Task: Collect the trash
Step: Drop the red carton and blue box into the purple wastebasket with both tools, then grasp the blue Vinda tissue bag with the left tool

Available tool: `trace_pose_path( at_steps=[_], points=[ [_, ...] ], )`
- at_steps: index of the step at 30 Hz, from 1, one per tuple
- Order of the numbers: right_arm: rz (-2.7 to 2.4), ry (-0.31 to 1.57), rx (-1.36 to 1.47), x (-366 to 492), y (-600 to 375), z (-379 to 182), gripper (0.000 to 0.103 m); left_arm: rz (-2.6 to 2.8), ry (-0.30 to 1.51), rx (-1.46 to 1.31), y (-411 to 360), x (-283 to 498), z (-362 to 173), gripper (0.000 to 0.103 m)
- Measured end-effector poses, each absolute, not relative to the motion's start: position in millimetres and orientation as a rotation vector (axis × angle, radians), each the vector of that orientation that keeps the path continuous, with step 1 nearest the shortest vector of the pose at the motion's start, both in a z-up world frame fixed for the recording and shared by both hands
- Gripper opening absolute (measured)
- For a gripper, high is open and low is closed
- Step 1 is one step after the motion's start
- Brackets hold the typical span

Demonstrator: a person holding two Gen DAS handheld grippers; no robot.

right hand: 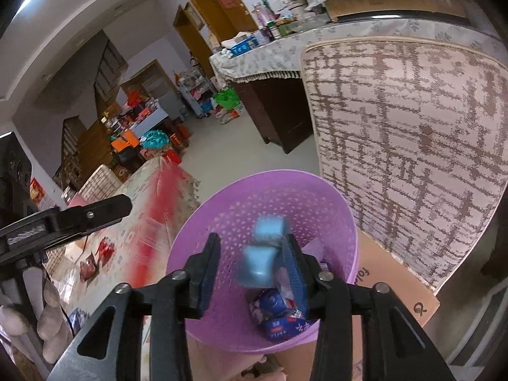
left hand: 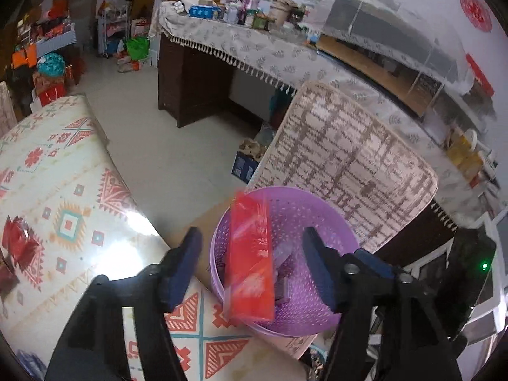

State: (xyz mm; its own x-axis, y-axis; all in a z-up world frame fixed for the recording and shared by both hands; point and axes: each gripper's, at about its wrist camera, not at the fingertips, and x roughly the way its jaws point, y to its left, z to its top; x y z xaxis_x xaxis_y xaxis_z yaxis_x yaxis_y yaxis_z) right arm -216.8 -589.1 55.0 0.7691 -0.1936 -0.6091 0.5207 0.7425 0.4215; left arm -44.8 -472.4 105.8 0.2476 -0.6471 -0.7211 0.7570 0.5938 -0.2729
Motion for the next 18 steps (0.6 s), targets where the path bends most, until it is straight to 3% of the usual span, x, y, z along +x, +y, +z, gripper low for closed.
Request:
trace_pose_path(
  at_steps=[3,18],
  points=[
    [-0.423,0.566,0.61,-218,-586,55,0.059,-0.959,0.91,0.154,-461,-48,104,0.066],
    [-0.292,0.638,0.592,-187,-524,51,0.069,-0.811,0.94,0.107,-334,-48,90,0.067]
  ],
)
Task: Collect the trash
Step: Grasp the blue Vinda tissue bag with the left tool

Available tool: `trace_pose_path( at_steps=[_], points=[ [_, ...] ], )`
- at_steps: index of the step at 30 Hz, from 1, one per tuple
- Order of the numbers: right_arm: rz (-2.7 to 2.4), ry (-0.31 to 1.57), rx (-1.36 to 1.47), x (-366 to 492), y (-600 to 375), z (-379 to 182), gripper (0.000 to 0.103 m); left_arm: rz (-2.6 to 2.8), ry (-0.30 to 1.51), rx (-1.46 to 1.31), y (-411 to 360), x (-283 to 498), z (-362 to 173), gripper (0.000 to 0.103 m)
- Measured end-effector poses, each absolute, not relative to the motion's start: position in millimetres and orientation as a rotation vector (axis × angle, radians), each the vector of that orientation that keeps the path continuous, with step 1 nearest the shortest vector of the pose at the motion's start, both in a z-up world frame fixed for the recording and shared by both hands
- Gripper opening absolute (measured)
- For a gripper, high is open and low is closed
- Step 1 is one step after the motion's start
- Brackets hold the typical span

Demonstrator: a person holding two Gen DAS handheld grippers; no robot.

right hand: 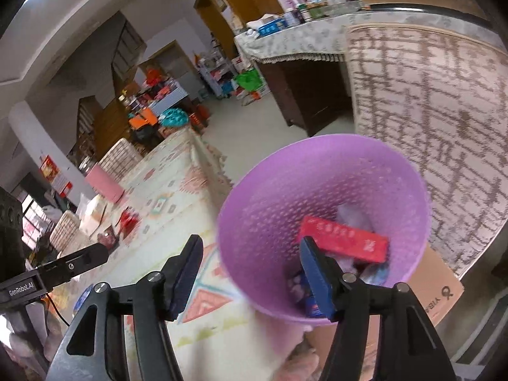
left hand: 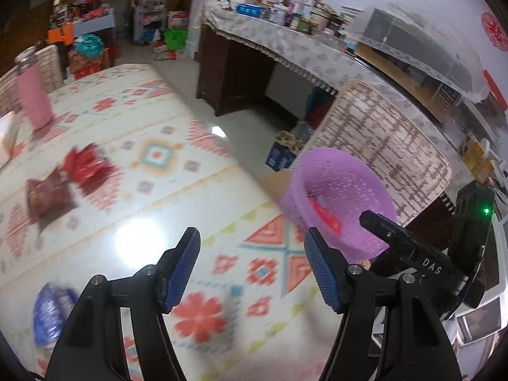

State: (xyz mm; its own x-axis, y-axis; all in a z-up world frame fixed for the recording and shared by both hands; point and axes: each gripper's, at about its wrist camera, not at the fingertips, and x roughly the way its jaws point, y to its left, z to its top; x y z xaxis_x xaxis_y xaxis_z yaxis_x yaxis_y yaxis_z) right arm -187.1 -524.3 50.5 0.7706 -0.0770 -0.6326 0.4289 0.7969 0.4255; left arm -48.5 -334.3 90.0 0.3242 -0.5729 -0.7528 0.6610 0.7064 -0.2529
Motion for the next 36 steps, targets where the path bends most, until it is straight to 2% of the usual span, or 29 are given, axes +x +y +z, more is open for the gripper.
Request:
trace_pose_path(
  at_steps=[10,18,30,35,36],
  points=[
    [-0.231,0.699,0.566,-164,-475,47,0.073,-0.679,0.855,0.128,-246,-50,93,0.068],
    [-0.199,0.719,0.538,-153,-437,51,0.075,-0.584,0.863,0.08,-191,-30,86,0.069],
    [-0.169,0.755,0.46,-137,-383,62,0.077,-0.481,0.894,0.255,-171,-14,44,0.073],
    [-0.145,0.774,0.424,-124,-358,66,0.077,-0.527,0.983,0.189,-160,-2,25,0.073],
    [-0.138,0.776,0.417,-121,-354,66,0.077,-0.54,0.999,0.171,-159,-1,23,0.07]
  ],
)
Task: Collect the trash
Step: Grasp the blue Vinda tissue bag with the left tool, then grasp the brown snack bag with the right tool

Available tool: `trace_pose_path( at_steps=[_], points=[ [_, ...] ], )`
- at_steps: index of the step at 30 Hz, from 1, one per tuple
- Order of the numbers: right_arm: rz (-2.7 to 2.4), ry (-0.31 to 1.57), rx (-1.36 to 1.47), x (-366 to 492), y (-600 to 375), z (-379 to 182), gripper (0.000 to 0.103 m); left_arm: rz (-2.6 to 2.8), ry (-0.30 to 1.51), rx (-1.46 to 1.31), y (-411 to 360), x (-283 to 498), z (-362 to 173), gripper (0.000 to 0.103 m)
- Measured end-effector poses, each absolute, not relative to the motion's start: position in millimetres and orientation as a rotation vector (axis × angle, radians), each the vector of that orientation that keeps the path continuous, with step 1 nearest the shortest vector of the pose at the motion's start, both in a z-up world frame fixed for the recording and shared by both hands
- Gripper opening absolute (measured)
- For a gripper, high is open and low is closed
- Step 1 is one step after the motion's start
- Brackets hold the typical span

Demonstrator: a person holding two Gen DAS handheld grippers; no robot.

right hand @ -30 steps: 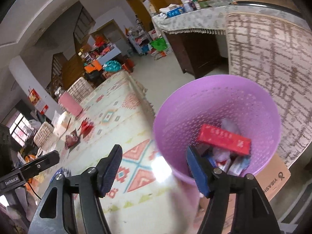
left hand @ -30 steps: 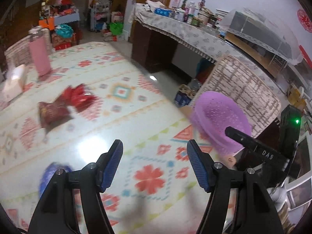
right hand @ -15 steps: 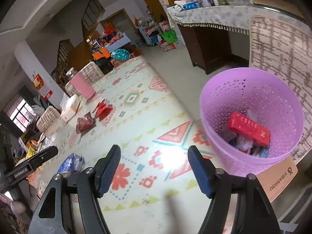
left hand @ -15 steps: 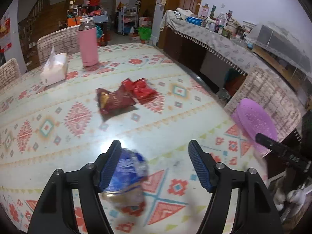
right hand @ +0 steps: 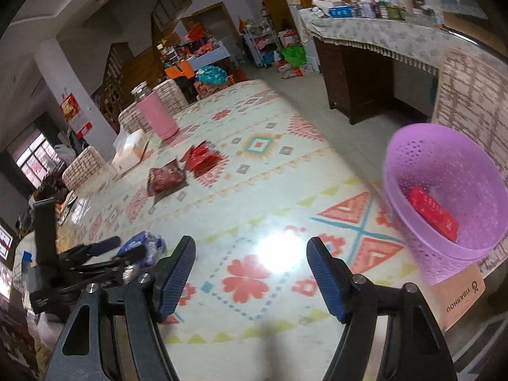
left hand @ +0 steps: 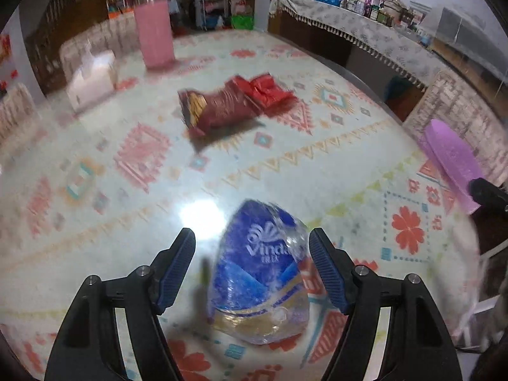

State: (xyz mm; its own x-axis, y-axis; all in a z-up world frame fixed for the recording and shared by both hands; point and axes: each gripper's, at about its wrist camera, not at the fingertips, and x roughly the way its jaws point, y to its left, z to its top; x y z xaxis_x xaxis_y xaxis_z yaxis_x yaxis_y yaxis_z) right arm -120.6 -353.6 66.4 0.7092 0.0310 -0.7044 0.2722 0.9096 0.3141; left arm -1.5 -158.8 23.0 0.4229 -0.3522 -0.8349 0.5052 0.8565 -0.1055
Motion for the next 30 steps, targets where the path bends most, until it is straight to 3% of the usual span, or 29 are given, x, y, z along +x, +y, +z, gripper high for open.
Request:
trace_pose_path(
  at_steps=[1,2,20,30],
  points=[
    [-0.13,0.78,0.409,-117,-348,67,0.077,-0.542,1.018,0.158,-157,0,20,0.061],
    [-0.122,0.783,0.403,-113,-344,68,0.077,-0.531,1.038,0.154,-154,2,18,0.032],
    [0.153,0.839,0.233,59,-263,64,0.079,-0.435,1.066,-0.234,-60,42,25,0.033],
    [0.238,1.043,0.188,185,-239,17,0.079,-0.41,1.085,-0.257,-51,47,21,0.033]
  ],
)
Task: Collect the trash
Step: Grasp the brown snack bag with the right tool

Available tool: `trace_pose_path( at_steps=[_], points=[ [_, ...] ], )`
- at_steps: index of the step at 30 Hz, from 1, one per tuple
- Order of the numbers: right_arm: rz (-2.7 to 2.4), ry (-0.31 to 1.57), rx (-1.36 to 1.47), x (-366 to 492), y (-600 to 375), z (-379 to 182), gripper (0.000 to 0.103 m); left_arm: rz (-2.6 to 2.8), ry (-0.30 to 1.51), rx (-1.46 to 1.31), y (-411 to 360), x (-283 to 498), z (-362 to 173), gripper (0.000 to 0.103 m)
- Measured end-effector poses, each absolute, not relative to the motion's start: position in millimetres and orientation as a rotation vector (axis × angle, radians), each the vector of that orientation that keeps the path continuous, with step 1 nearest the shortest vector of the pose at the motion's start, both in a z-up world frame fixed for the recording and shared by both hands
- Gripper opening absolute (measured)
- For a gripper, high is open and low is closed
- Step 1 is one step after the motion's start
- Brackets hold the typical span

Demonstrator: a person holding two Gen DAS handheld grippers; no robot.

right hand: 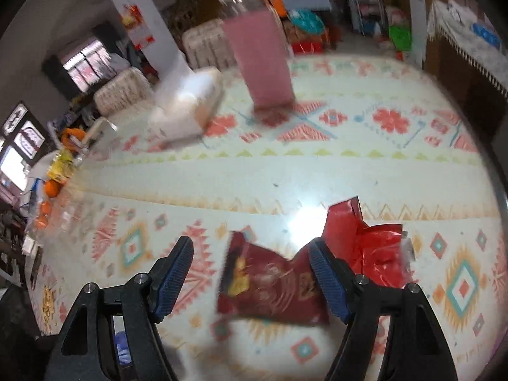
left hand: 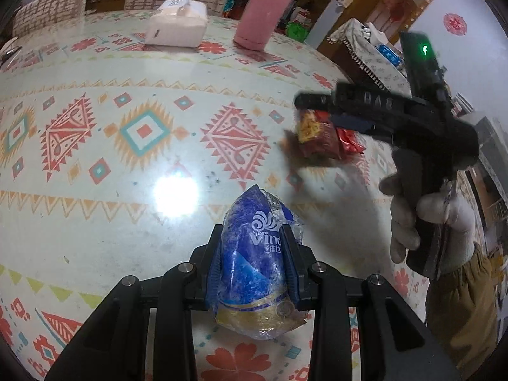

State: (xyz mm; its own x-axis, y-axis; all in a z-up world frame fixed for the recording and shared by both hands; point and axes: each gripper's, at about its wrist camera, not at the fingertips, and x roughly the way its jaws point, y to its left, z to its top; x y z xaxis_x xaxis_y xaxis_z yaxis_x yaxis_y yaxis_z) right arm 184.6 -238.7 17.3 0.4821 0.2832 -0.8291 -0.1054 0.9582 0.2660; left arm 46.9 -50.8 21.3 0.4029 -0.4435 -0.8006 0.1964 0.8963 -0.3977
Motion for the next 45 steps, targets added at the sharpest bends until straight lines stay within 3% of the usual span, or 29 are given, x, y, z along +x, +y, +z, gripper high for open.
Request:
trace_pose_path(
  at_steps=[7,12,20,22,23,24,45],
  points=[
    [0.386,1.179,0.314,142,-242,3,0.08,-0.394,1.086,-0.292,-44,49,22,0.033],
    [0.291,1.082,0.111,123,-223,12,0.087,-0.383,1.082,-0.276,-47,49,21,0.033],
    [0.239,1.08,0.083,121,-208,-6,0.089,-0.372,1.083,-0.276,-47,49,19,0.033],
    [0.231,1.07,0.075,117,-206,-5,0.081,-0.377,1.081,-0.275,-47,48,20,0.033],
    [0.225,1.066,0.068,116,-205,-6,0.066,-0.379,1.078,-0.274,-47,47,21,0.033],
    [0.226,1.063,0.064,115,-203,-5,0.06,-0.381,1.074,-0.273,-48,47,22,0.033],
    [0.086,0.897,0.182,-13,-274,56,0.058,-0.401,1.007,-0.173,-74,29,29,0.033]
  ],
)
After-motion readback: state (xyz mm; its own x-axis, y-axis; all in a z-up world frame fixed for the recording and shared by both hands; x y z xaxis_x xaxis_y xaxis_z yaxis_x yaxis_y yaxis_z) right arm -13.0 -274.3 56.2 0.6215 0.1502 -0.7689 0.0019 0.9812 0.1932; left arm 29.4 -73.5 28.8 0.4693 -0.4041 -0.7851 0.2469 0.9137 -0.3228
